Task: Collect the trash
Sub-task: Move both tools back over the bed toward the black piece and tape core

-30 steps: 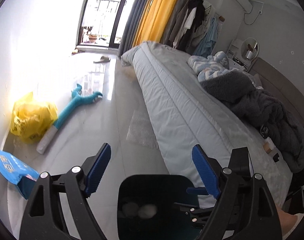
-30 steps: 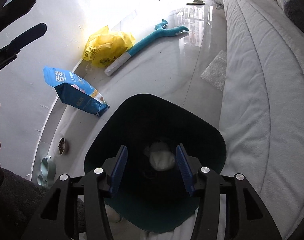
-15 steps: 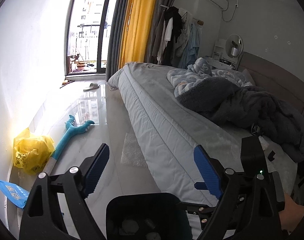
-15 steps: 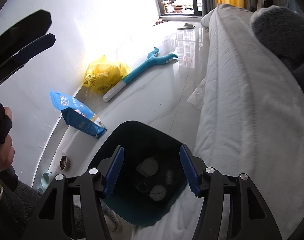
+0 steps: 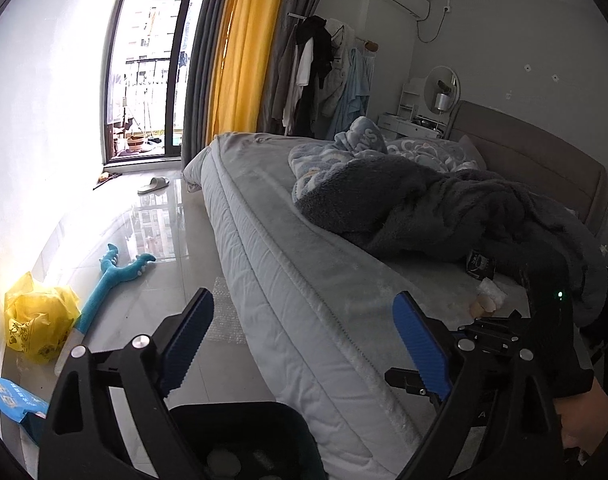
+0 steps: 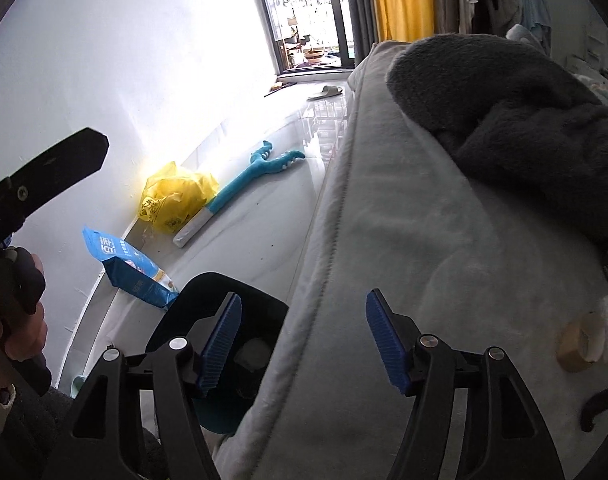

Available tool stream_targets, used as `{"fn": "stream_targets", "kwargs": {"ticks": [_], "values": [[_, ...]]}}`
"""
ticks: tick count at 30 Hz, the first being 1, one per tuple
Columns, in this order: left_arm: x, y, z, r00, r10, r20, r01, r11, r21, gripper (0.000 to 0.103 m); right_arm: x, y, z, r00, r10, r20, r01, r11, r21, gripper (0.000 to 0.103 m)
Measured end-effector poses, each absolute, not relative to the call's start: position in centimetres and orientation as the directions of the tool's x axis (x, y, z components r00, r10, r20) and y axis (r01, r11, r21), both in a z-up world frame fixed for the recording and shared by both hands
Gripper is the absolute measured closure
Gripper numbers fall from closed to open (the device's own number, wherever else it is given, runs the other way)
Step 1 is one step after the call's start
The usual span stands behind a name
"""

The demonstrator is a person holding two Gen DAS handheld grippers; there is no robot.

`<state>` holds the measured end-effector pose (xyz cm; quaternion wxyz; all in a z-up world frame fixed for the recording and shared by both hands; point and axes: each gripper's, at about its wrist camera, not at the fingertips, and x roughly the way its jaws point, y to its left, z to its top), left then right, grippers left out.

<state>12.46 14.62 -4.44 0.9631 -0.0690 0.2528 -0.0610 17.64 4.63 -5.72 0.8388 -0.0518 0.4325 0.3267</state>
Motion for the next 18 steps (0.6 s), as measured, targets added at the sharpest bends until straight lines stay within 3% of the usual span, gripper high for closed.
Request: {"fn": "stream_targets", "kwargs": {"ticks": [8,18], "values": [[13.4,10.8,-4.7,0.851,-0.199,-0.486,0.138,0.977,-0.160,0.010,18.0,-0.7,-4.5,0.487,0.471,-0.735,-0.543,0.823,0.168,0.034],[15.0,7.4,-5.3,0.818,-0.281,-0.501,0.174,0.952,-0.251,0.010,18.2,-6.3,-3.6,0.580,0.388,-0.717,-0.480,0.873,0.084,0.033]]}}
